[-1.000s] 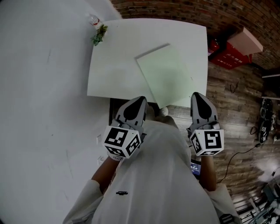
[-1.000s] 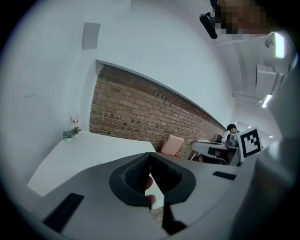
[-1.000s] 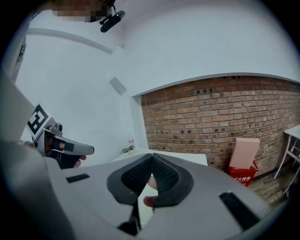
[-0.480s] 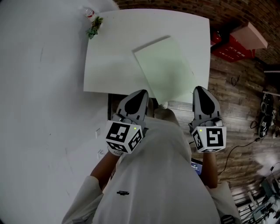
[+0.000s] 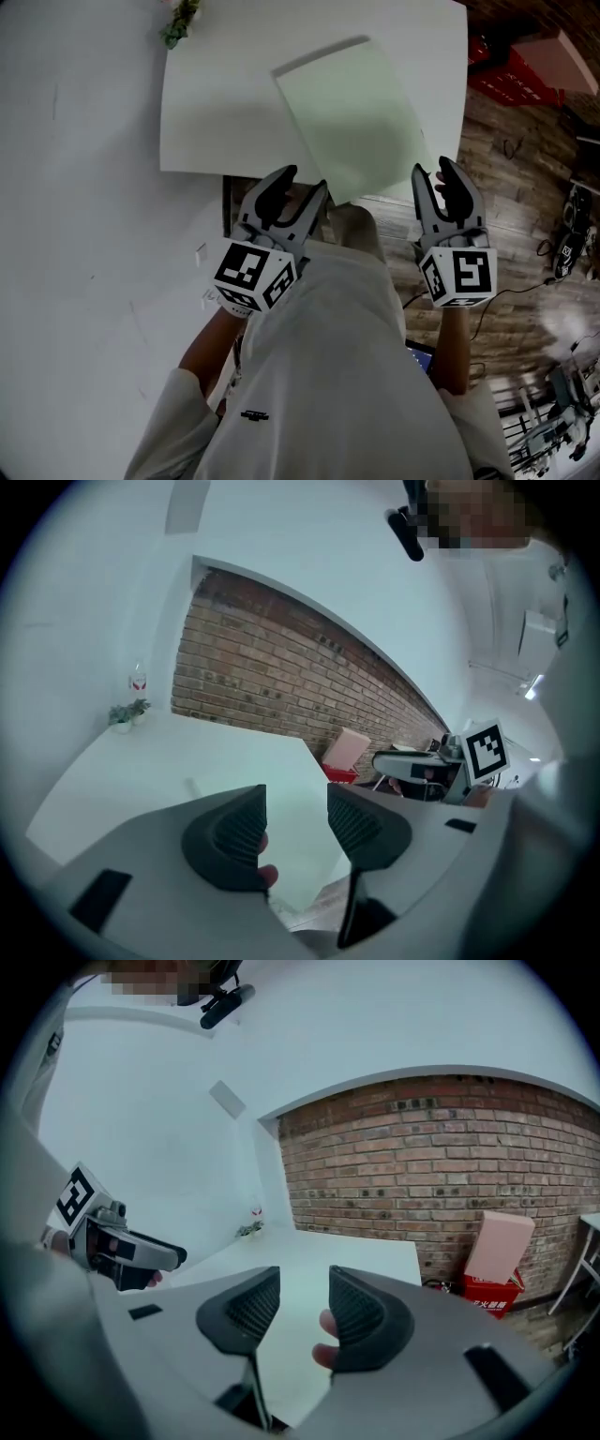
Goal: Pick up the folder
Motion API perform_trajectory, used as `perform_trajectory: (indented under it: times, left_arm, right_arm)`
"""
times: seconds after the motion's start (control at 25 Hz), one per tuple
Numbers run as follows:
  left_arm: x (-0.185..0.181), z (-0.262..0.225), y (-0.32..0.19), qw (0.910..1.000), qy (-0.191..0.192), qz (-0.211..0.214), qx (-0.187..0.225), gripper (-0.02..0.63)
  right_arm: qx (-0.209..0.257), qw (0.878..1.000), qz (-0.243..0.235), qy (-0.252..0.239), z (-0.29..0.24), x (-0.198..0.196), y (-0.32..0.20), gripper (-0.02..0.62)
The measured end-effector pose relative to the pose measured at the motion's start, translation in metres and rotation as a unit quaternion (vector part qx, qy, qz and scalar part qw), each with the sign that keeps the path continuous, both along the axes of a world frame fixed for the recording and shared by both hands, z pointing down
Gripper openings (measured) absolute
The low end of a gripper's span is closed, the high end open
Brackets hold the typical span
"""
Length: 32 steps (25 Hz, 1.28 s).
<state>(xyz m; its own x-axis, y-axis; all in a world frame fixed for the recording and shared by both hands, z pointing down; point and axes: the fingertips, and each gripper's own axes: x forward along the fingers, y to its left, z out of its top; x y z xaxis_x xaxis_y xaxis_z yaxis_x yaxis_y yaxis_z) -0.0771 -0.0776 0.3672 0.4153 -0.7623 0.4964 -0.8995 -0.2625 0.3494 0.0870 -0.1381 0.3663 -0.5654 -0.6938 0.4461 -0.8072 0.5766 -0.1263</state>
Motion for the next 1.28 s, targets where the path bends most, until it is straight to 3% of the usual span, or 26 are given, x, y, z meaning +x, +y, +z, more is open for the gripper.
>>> perform_trajectory:
  times: [0.2, 0.52, 1.28]
  left_arm:
    - [-0.004, 0.022, 0.000, 0.9998, -0.007, -0.004, -0.016, 0.241]
    - [-0.004, 0.062, -0.014, 0.9984, 0.011, -0.021, -0.052, 0.311]
    - [-0.021, 0.152, -0.041, 0.9868, 0.040, -0.073, -0.139, 0.327]
  right_arm:
    - [-0.006, 1.000, -0.024, 0.002, 0.022, 0.000, -0.004, 0.170]
    - [-0.043, 0.998, -0.051, 0.003, 0.058, -0.006, -0.025, 0.239]
    - [-0.155, 0.982, -0.107, 0.032, 0.147, -0.017, -0.065, 0.371]
